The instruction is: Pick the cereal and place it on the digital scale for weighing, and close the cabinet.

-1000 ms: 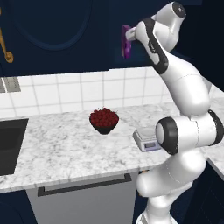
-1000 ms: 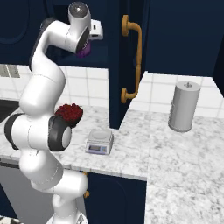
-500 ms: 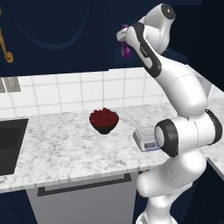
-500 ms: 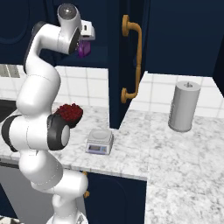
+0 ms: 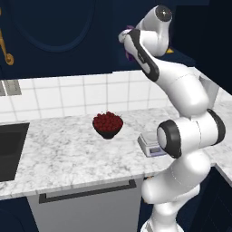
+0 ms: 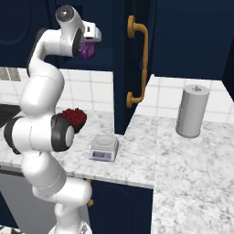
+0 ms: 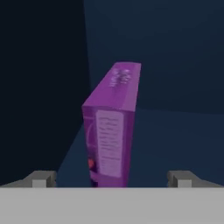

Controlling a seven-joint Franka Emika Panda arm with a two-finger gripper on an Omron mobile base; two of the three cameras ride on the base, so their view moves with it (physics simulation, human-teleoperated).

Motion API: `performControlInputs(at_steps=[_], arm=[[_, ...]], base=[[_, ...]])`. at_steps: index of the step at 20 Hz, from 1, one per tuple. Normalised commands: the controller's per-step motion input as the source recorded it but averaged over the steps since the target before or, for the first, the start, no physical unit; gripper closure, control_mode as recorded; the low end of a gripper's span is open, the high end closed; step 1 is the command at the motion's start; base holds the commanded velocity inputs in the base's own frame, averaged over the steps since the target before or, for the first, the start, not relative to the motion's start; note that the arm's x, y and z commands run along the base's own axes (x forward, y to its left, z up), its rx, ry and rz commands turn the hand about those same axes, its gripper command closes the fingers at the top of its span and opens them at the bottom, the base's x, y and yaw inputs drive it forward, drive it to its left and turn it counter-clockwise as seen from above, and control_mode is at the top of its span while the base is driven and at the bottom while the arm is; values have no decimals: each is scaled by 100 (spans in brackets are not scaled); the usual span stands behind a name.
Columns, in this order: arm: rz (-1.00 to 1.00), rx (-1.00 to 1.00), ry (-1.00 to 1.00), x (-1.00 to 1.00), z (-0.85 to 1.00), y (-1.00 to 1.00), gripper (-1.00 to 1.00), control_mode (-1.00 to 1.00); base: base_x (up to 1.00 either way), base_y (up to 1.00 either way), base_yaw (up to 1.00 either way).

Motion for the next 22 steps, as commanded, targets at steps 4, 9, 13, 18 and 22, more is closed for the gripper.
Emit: performControlInputs(at_steps=[4, 9, 13, 18, 22], arm=[[-1, 0, 0, 21, 0, -2, -100, -100], [0, 0, 0, 33, -2, -1, -100, -100], [0, 0, 0, 37, -5, 0, -100, -100], [0, 0, 0, 16, -1, 0, 100, -100], [0, 0, -1, 10, -11, 0, 100, -100]], base=[[0, 0, 0], [0, 0, 0], [0, 0, 0], [0, 0, 0], [0, 0, 0]])
